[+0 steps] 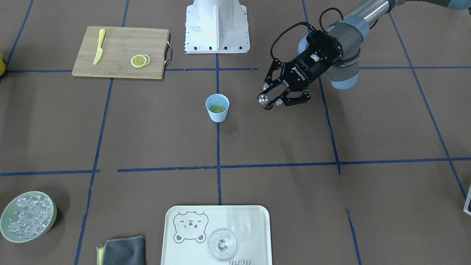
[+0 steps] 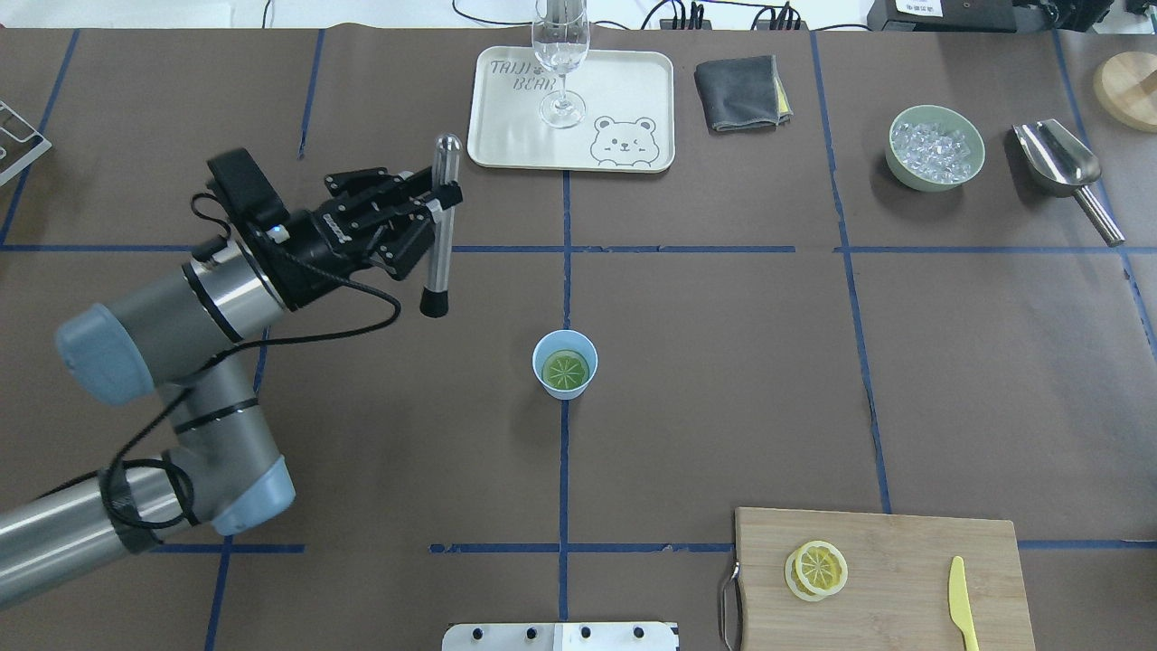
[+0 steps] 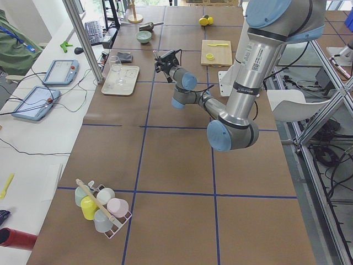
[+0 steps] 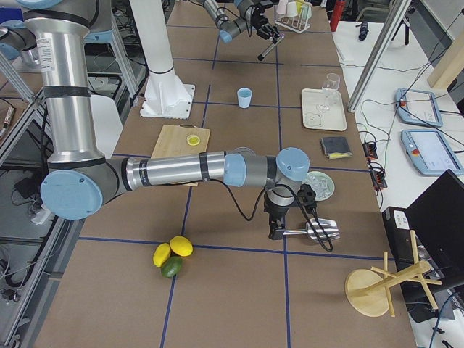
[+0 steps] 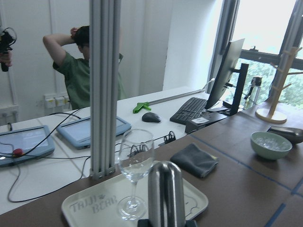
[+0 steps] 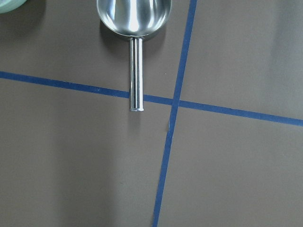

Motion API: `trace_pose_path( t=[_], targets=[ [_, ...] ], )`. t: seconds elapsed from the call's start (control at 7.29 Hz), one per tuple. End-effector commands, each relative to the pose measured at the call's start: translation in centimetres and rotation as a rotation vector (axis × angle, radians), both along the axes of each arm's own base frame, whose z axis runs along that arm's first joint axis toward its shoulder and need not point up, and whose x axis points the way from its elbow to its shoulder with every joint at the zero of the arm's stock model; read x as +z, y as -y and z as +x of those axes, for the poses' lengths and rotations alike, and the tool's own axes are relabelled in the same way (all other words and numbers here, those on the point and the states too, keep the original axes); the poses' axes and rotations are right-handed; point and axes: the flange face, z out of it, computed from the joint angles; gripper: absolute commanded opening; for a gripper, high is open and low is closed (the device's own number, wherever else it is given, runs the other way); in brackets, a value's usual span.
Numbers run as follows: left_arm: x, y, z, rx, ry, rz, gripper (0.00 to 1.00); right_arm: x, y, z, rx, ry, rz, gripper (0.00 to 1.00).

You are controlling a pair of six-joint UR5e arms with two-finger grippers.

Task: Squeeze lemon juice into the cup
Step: 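Lift the silver rod and lower its end into the blue cup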

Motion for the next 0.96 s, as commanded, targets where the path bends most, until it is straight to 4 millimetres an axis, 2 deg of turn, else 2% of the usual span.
trace_pose_path(
  t=[0.0,0.14,0.27,0.41,0.55,0.82],
  targets=[
    [-2.9,-2.1,3.3,0.011,-0.117,0.036,0.0,0.1,-0.1,0.7,0.012,-0.002,-0.001,1.0],
    [-3.9,-2.6,3.8,-0.02,-0.098,0.092,0.0,0.1,-0.1,0.8,0.016,-0.002,-0.002,1.0],
    [-5.2,-2.7,5.1,-0.033,-0.09,0.118,0.0,0.2,-0.1,0.8,0.016,-0.003,-0.004,1.0],
    [-5.7,-2.2,6.8,-0.031,-0.08,0.111,0.0,0.1,-0.1,1.0,0.019,-0.003,-0.002,1.0],
    [-5.3,-2.1,8.8,-0.045,-0.065,0.075,0.0,0.2,-0.1,1.0,0.017,-0.003,-0.003,1.0],
    [-4.8,-3.4,10.8,-0.045,-0.041,0.07,0.0,0.2,-0.2,1.1,0.02,-0.005,-0.005,1.0]
  ],
)
